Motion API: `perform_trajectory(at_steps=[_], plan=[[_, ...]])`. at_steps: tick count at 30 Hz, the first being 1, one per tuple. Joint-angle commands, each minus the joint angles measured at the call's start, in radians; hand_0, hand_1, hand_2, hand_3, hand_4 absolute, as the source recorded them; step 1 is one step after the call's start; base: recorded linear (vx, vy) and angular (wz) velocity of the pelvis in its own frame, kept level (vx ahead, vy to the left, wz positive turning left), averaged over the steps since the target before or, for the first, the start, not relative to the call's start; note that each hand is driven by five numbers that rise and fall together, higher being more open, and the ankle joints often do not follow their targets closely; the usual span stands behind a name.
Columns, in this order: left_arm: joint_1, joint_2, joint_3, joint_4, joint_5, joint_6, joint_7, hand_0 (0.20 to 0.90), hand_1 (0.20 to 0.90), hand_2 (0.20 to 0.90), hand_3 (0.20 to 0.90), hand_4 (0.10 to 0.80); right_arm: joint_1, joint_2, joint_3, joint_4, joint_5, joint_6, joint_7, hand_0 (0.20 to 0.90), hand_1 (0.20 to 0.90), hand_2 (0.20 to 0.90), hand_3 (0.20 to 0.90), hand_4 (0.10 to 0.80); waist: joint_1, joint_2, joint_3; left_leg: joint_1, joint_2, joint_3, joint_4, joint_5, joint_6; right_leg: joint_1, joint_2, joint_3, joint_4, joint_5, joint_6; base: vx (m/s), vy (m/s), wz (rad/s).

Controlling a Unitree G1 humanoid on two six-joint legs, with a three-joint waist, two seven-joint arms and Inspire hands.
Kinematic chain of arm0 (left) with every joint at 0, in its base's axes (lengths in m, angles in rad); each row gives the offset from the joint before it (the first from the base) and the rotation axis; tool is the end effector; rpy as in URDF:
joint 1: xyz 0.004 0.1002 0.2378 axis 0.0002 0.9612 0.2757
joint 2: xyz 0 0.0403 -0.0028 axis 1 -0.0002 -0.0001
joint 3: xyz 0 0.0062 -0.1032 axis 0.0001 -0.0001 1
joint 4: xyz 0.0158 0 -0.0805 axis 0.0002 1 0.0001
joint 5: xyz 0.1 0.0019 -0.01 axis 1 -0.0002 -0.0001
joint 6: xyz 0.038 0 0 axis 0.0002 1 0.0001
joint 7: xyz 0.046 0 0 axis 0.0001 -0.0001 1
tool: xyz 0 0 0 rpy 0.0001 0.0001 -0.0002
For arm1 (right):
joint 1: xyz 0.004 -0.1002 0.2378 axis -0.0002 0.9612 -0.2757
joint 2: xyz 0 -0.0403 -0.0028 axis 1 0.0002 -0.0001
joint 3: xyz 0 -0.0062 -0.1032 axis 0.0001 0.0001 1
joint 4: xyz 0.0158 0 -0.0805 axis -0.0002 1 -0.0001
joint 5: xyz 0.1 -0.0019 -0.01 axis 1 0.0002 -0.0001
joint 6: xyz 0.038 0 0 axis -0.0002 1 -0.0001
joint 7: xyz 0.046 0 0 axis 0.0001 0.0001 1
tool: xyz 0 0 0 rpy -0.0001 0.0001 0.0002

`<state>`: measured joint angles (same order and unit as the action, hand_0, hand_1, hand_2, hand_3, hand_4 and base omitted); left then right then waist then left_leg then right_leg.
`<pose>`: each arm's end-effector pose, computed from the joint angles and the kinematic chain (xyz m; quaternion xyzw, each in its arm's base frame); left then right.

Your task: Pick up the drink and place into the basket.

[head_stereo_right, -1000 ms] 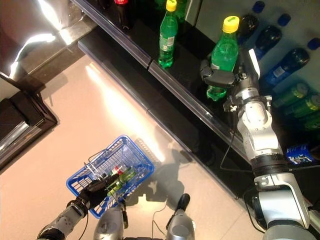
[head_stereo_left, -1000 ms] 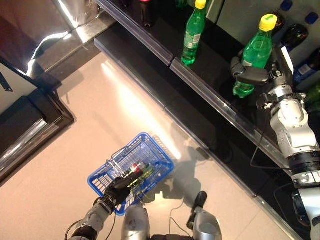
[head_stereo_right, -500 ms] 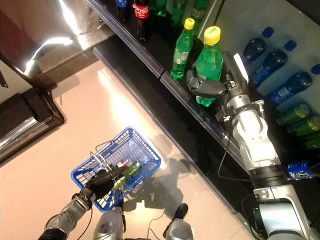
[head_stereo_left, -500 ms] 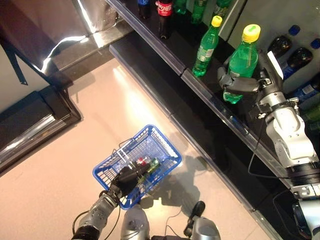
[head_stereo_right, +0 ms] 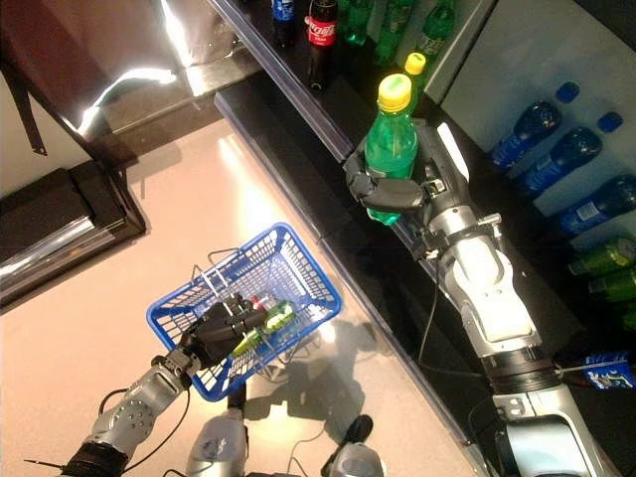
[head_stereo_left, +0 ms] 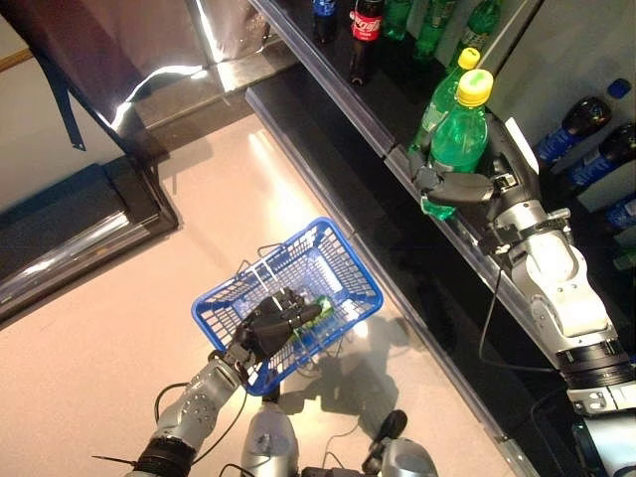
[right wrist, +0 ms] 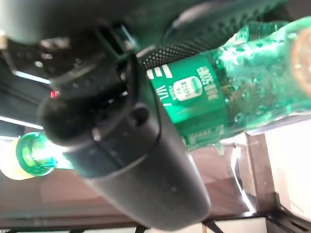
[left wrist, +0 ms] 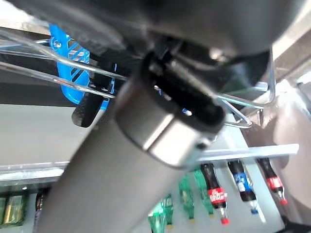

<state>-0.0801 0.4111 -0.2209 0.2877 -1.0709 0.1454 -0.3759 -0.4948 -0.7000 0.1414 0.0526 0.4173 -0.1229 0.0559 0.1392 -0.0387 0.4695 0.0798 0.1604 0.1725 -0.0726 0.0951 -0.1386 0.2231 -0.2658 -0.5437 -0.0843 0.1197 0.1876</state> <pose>0.2072 0.1999 0.0066 -0.3355 0.1541 -0.2014 0.9073 0.2738 -0.2221 0.1855 -0.1545 -0.2389 0.1137 0.9519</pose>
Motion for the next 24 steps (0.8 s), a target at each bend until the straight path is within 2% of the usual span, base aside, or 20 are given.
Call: perform_trajectory(at_steps=[1, 11, 24], plan=[[-0.093, -0.062, -0.065, -0.301, -0.150, -0.124, -0.140, 0.300, 0.300, 0.300, 0.200, 0.100, -0.036, 0.037, 0.073, -0.090, 0.057, -0.141, 0.022, 0.300, 0.300, 0.300, 0.200, 0.100, 0.019, -0.023, -0.368, 0.020, -0.001, 0.034, -0.015, -0.036, 0.029, -0.036, -0.025, 0.031, -0.003, -0.012, 0.021, 0.028, -0.018, 0.04], [-0.107, -0.036, -0.064, -0.451, -0.160, -0.113, -0.108, 0.300, 0.300, 0.300, 0.200, 0.100, -0.039, 0.100, 0.166, -0.157, 0.084, -0.123, 0.059, 0.300, 0.300, 0.300, 0.200, 0.100, 0.045, -0.035, -0.376, 0.008, -0.006, 0.019, -0.015, -0.029, 0.030, -0.019, -0.017, 0.017, -0.003, -0.024, 0.024, 0.008, -0.010, 0.02], [-0.124, -0.008, -0.083, -0.589, -0.175, -0.093, -0.150, 0.300, 0.300, 0.300, 0.200, 0.100, 0.017, 0.152, 0.256, -0.190, 0.107, -0.114, 0.057, 0.300, 0.300, 0.300, 0.200, 0.100, 0.073, -0.048, -0.382, -0.019, -0.009, -0.013, -0.015, -0.013, 0.028, -0.005, -0.006, 0.008, -0.003, -0.036, 0.025, 0.002, -0.003, 0.04]])
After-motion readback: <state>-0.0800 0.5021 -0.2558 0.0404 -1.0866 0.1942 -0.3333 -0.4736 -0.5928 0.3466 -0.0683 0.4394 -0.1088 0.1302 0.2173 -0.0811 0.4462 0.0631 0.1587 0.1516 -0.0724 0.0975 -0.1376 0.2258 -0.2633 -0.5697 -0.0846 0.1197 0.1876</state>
